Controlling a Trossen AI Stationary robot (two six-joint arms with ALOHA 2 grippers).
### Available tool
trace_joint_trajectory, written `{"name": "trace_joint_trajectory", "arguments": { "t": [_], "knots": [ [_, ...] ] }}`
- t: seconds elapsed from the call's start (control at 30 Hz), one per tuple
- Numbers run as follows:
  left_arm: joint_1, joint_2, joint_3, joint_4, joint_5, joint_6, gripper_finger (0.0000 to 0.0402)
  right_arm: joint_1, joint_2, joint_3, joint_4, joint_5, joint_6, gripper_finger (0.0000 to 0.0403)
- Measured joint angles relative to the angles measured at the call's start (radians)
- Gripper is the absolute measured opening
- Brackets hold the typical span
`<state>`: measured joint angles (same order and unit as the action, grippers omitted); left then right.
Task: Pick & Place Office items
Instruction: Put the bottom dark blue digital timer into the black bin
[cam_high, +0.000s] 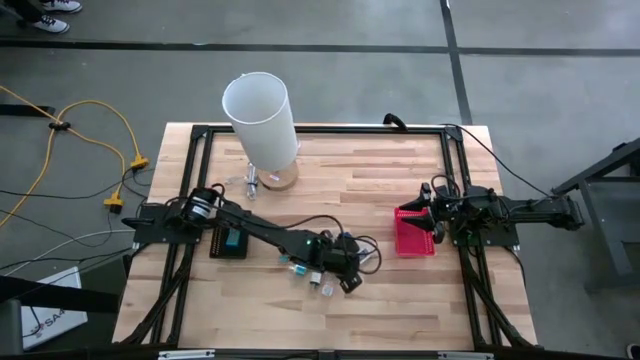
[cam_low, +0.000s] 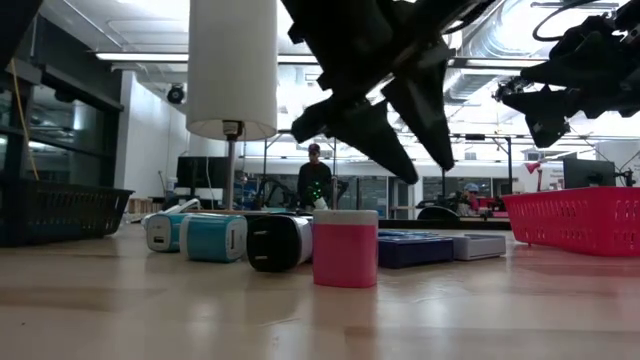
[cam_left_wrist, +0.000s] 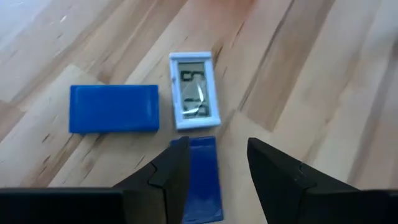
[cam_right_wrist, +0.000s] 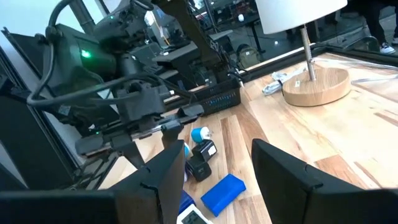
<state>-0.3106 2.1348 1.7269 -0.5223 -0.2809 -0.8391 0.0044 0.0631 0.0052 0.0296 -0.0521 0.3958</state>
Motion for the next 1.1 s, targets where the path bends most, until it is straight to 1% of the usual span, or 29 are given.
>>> {"name": "trace_joint_trajectory", "arguments": {
  "t": [0.13,0.33,0.53,1.1],
  "knots": [
    [0.001,0.008,-0.003,-0.014,0.039,0.008,0.0155,0.0,0.0,0.0,0.0,0.0,0.0,0.0174],
    [0.0,0.009,-0.002,-0.03,0.065,0.024,0.0155,0.0,0.0,0.0,0.0,0.0,0.0,0.0174],
    [0.0,0.009,-0.001,-0.028,0.068,0.061,0.0155,0.0,0.0,0.0,0.0,0.0,0.0,0.0174],
    [0.014,0.009,-0.002,-0.022,0.071,0.064,0.0155,0.0,0.0,0.0,0.001,0.0,0.0,0.0174]
  ]
}}
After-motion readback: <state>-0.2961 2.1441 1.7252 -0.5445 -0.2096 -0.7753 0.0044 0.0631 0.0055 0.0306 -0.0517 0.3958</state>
